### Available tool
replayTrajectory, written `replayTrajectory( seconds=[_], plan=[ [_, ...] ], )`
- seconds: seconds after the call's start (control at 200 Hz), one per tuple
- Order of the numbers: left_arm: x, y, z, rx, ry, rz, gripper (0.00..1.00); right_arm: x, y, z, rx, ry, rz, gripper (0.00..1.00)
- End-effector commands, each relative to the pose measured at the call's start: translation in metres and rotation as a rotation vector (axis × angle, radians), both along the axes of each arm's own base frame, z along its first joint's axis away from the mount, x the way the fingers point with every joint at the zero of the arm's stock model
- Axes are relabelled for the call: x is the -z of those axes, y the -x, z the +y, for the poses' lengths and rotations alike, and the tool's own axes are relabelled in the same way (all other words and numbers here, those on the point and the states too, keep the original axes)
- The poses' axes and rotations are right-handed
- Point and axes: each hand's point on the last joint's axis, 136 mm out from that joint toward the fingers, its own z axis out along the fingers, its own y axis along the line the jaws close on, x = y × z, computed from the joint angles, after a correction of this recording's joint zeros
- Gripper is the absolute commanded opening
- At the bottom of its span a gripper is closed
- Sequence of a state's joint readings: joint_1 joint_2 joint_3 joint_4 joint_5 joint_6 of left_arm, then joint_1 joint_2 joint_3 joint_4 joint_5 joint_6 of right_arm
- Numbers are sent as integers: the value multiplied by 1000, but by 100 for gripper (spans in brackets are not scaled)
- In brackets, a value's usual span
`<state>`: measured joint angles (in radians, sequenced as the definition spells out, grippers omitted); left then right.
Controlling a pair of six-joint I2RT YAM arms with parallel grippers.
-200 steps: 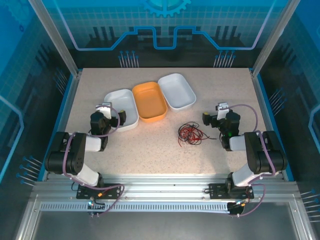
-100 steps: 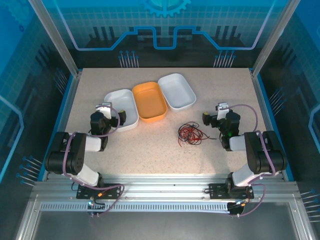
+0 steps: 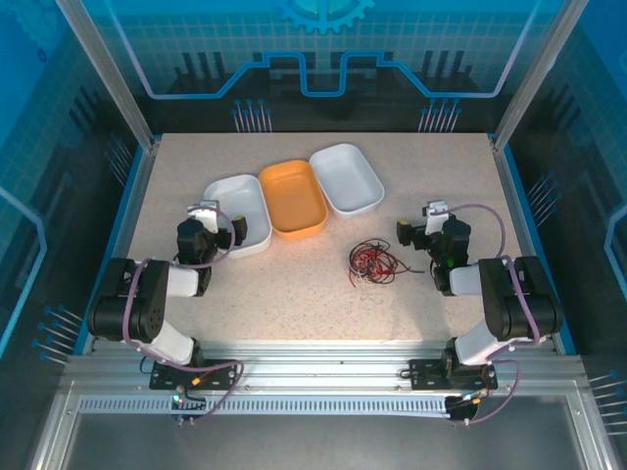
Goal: Untangle the cables
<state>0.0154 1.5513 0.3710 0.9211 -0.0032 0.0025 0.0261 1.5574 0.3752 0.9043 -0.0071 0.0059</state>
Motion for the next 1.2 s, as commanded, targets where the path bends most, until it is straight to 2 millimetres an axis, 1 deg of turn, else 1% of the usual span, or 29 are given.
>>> replayTrajectory(
  seconds=[0.0,0.105,0.19,0.32,0.42,0.53,0.555,0.68,0.785,0.81,0.87,0.945,1.076,1.196],
  plan=[
    [-5,-4,-3,17,1,-12,99,-12,-6,4,-12,9,-29,100],
    [-5,-3,-3,16,1,-11,99,-13,-6,5,-13,9,-28,100],
    [-6,-4,-2,6,0,-9,99,-19,-6,5,-12,9,-28,100],
    [-20,-2,1,-13,-1,-11,99,-32,-5,4,-8,14,-21,100],
    [-31,1,8,-55,1,-15,99,-42,-2,-1,33,19,-17,100],
    [-44,9,13,-91,17,-11,99,-53,3,-7,75,7,-10,100],
    [-45,12,15,-106,32,-4,99,-56,5,-8,89,-4,-7,100],
    [-64,24,20,-170,111,-11,99,-67,15,-15,161,-63,23,100],
    [-76,35,19,-189,185,-6,99,-71,25,-16,199,-104,73,100],
    [-78,37,19,-195,202,0,99,-68,29,-15,205,-109,104,100],
    [-84,43,17,-202,238,14,99,-67,36,-12,213,-120,151,100],
    [-87,51,13,-199,294,49,99,-64,47,-7,235,-116,216,100],
    [-89,65,-6,-145,330,115,99,-60,69,8,249,-61,331,100],
    [-88,82,-39,-43,353,149,99,-56,91,21,237,-40,420,100]
  ],
)
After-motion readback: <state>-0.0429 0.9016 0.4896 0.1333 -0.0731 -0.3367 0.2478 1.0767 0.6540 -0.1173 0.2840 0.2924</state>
